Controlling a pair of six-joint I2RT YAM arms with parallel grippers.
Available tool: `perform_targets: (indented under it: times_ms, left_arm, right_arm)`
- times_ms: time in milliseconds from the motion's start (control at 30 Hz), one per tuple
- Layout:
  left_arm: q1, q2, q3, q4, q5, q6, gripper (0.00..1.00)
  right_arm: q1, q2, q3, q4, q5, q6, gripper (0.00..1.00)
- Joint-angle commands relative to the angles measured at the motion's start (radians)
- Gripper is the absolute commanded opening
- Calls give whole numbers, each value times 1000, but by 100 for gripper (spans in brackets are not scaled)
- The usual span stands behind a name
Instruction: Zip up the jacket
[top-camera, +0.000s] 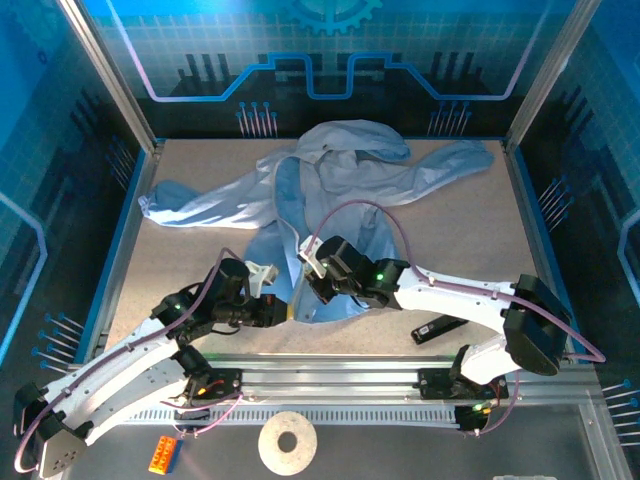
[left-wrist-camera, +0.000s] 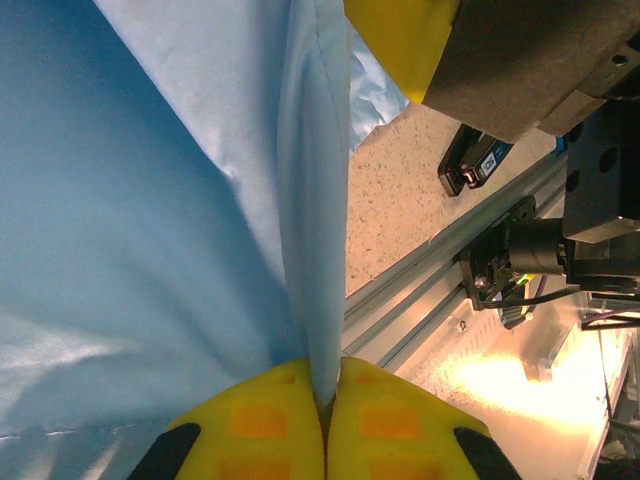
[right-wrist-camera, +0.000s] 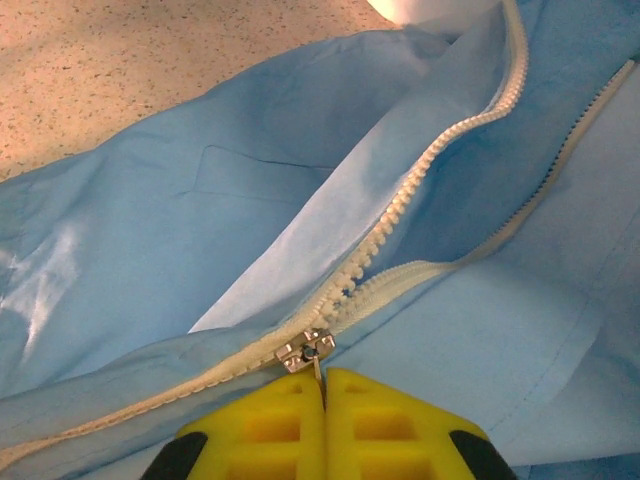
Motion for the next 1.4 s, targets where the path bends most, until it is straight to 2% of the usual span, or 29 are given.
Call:
perform_targets:
  times_ms: [0,633,1367]
  left_arm:
    - [-6,-2,-18,-81,74,1,0]
    - [-7,-9,-2,-93,86,-12,0]
    - [-7,-88,61,-228,56,-18,0]
  right_arm:
    - [-57,-35,35,-6,100,-14,0]
    - [-124,-126,-20,-31,134,-10,0]
    - [-199,-144,-37,-50,108,-6,0]
